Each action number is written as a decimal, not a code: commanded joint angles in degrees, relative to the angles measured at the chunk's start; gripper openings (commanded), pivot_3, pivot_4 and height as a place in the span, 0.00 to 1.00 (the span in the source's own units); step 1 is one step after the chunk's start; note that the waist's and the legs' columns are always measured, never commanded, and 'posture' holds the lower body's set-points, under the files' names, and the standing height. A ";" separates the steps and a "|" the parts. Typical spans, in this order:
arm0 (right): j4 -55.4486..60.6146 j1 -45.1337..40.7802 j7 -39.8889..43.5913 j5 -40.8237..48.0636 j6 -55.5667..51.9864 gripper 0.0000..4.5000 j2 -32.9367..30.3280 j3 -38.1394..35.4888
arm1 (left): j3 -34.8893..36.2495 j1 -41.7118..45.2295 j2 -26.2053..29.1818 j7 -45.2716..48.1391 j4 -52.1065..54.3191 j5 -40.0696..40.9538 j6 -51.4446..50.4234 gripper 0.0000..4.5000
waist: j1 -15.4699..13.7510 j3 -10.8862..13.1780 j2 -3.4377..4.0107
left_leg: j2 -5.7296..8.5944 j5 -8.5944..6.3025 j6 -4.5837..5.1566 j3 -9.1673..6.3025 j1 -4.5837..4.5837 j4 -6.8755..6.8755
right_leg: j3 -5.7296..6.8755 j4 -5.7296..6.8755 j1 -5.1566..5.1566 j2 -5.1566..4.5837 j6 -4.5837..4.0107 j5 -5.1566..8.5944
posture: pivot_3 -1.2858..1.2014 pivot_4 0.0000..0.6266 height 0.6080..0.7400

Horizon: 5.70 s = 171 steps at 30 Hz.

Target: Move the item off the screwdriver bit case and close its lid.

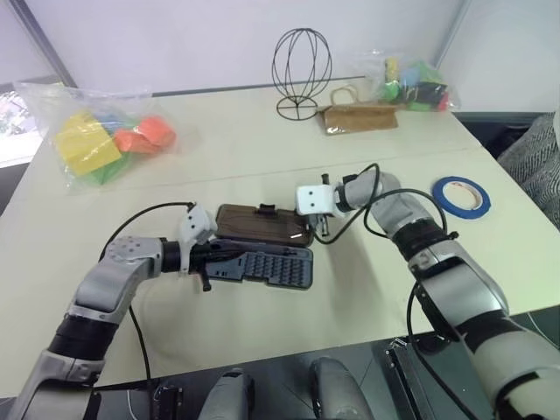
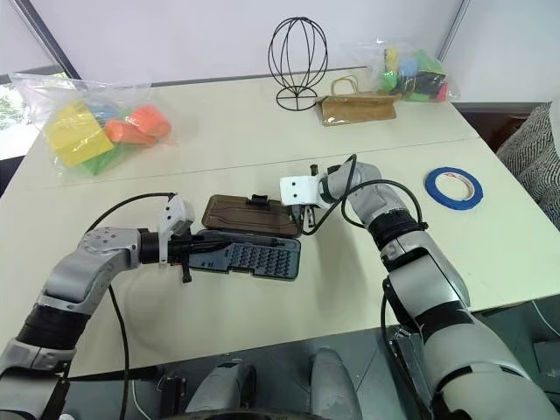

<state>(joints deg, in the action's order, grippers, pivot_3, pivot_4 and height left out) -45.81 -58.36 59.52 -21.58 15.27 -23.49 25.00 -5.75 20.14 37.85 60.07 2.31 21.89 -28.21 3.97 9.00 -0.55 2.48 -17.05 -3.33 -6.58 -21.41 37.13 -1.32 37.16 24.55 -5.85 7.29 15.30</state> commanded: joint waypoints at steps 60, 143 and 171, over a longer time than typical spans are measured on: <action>23.76 4.67 -8.16 -6.48 -3.23 0.01 -4.99 0.70 | 5.68 17.32 -7.14 1.97 -38.37 -8.09 13.10 0.00 | -0.10 0.03 -0.06 | 0.08 0.02 -0.03 -0.03 -0.06 0.13 | 0.07 0.05 0.01 -0.03 0.01 0.00 | 0.52 0.24 1.00; 76.83 32.88 -8.32 53.64 -79.63 0.01 -10.41 -7.64 | -7.72 25.37 -10.37 9.16 -29.84 -6.93 5.26 0.00 | -2.85 0.10 -0.13 | 0.06 -0.07 0.13 0.03 -0.15 0.34 | 0.08 -0.04 -0.07 -0.02 0.00 0.00 | 0.52 0.24 1.00; 79.10 35.71 -33.52 42.93 -81.24 0.01 -5.41 1.09 | -11.00 21.06 -15.05 13.31 -32.80 -13.39 11.36 0.00 | -2.85 0.04 -0.14 | 0.08 -0.09 0.16 -0.02 -0.04 0.36 | 0.09 0.01 -0.17 -0.01 0.00 0.00 | 0.52 0.24 1.00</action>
<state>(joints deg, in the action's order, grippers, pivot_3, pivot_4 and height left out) 33.61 -22.48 27.91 23.45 -67.39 -29.09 26.82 -14.91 43.35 22.96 72.54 -30.15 10.07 -17.25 1.12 9.04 -0.69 2.55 -17.16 -3.12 -6.59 -21.41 37.50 -1.24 37.17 24.34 -5.86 7.29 15.30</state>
